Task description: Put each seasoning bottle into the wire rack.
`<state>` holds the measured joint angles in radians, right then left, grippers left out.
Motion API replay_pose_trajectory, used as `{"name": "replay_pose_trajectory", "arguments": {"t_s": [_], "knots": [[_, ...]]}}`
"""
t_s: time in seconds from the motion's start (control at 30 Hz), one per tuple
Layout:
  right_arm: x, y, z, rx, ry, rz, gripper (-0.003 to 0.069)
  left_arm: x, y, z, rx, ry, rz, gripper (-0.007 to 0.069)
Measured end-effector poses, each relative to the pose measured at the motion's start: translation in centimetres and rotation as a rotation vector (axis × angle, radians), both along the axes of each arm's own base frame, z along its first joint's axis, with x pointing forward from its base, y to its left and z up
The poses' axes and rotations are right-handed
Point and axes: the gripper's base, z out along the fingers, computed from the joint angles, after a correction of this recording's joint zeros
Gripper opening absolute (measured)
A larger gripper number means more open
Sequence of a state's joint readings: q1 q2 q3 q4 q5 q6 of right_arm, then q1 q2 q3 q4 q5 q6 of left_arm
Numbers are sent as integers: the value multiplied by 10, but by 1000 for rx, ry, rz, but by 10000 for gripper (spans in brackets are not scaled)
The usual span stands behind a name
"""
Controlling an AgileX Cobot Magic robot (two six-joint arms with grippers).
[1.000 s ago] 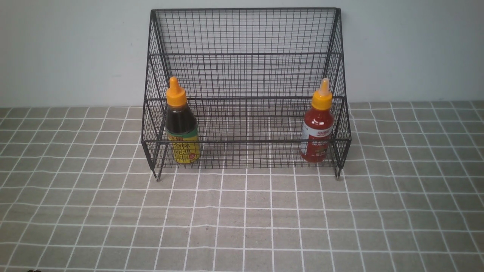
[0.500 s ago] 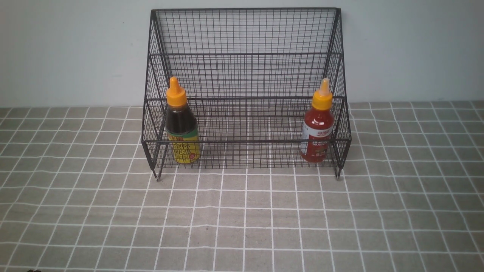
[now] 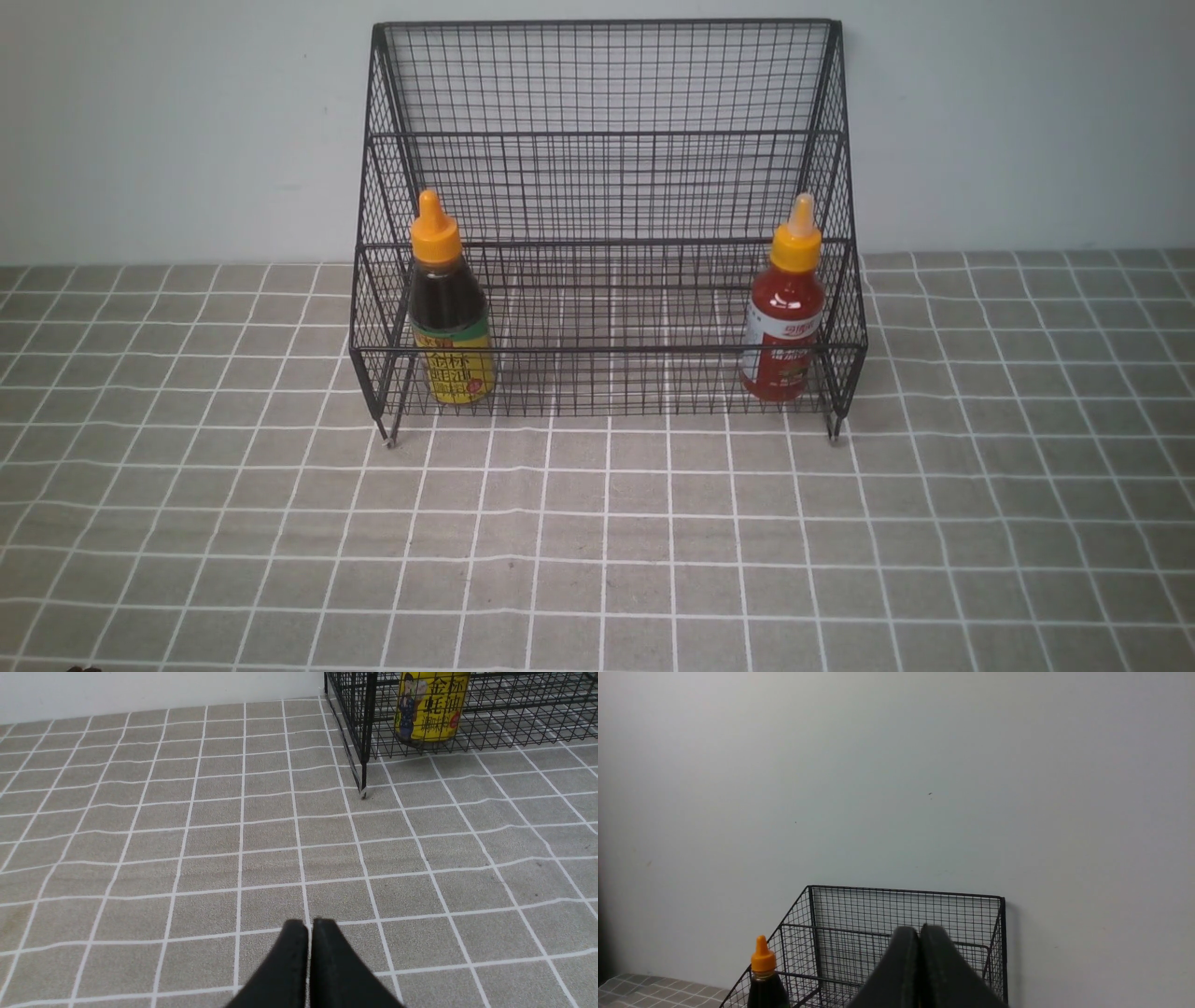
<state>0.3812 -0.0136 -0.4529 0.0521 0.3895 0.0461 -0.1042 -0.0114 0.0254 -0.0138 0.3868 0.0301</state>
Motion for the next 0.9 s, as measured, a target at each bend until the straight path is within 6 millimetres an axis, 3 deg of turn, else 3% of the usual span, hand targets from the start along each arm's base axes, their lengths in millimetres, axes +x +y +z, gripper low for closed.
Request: {"name": "replay_pose_trajectory", "arguments": {"t_s": [0.27, 0.43, 0.47, 0.5, 0.6, 0.63, 0.7, 0.9], "knots": [[5, 3, -9, -31, 21, -6, -13, 0, 0, 0, 0, 0, 0, -7], [28, 2, -58, -127, 163, -279, -13, 0, 0, 0, 0, 0, 0, -7], [29, 2, -60, -129, 171, -287, -13, 0, 0, 0, 0, 0, 0, -7], [36, -1, -81, -146, 239, -349, -13, 0, 0, 0, 0, 0, 0, -7], [45, -4, -121, -169, 365, -422, -13, 0, 0, 0, 0, 0, 0, -7], [45, -5, -121, -168, 365, -424, -13, 0, 0, 0, 0, 0, 0, -7], [47, -6, -145, -183, 442, -435, -13, 0, 0, 0, 0, 0, 0, -7], [48, -5, -151, -201, 453, -414, -13, 0, 0, 0, 0, -1, 0, -7]]}}
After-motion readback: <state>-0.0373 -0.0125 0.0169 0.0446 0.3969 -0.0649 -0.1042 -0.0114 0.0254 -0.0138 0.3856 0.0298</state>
